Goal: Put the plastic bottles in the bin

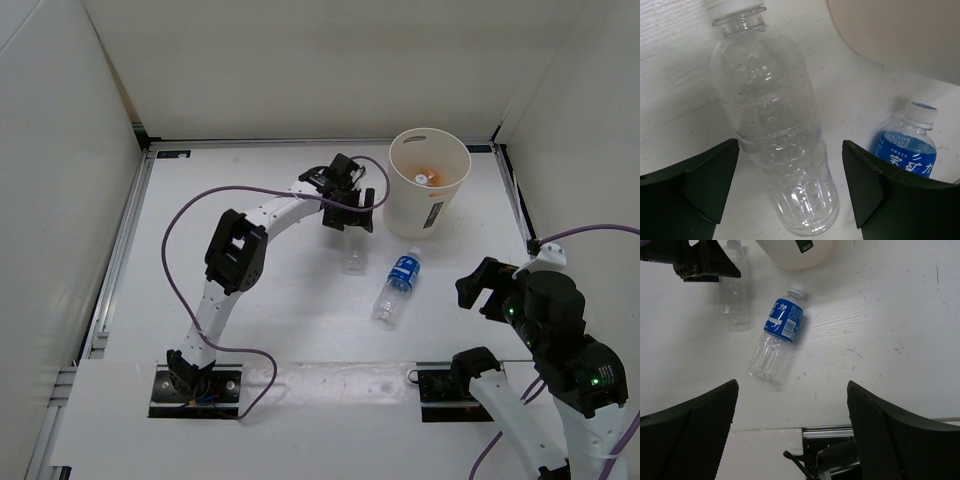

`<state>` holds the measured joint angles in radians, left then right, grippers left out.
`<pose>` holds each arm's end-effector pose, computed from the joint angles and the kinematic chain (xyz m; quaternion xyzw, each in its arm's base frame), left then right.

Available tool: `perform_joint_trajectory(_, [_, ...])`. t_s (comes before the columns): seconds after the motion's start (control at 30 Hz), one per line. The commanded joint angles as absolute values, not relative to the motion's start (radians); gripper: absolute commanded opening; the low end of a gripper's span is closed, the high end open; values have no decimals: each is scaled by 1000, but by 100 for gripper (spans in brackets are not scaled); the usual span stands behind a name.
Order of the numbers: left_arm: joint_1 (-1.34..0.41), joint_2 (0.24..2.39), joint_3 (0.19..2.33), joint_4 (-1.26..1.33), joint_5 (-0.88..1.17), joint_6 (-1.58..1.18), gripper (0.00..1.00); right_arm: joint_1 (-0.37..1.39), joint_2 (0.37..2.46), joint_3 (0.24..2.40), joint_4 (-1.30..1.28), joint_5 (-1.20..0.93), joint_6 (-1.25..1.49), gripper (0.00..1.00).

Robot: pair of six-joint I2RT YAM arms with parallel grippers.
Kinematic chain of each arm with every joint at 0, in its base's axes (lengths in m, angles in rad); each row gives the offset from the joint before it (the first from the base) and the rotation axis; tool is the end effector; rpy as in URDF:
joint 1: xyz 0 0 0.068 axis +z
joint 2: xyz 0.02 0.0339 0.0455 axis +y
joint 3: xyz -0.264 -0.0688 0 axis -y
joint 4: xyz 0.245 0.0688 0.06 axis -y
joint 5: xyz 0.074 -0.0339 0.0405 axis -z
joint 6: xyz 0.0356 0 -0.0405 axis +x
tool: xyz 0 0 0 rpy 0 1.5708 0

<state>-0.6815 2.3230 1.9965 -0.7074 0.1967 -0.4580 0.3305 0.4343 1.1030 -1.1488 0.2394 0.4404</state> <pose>0.3897 -0.3250 0.1909 0.1329 0.9506 -0.2221 0.1712 0.0329 0.0024 0.3734 0.1085 0.8441 0.0990 0.5156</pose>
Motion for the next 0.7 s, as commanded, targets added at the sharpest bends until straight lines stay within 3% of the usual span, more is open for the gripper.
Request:
perform_joint_trajectory(0.0, [-676,2325,2040,-752,247,-465,93,334,443,1108,-1109,238,433,90])
perform_joint_trajectory(0.33, [-650,2189,1889,-697,270,-457,70,330,443,1106,-1109,238,433,90])
perform_joint_trajectory(0.5, [-649,2094,1904,-715,267,-423,59,324,443,1106,-1108,236,430,90])
perform_joint_trajectory(0.6, [-650,2028,1921,-732,233,-416,45,324,443,1106,-1109,238,430,90])
perform_joint_trajectory(0.67, [-652,1938,1910,-678,222,-417,42,322,443,1106,-1109,238,433,90])
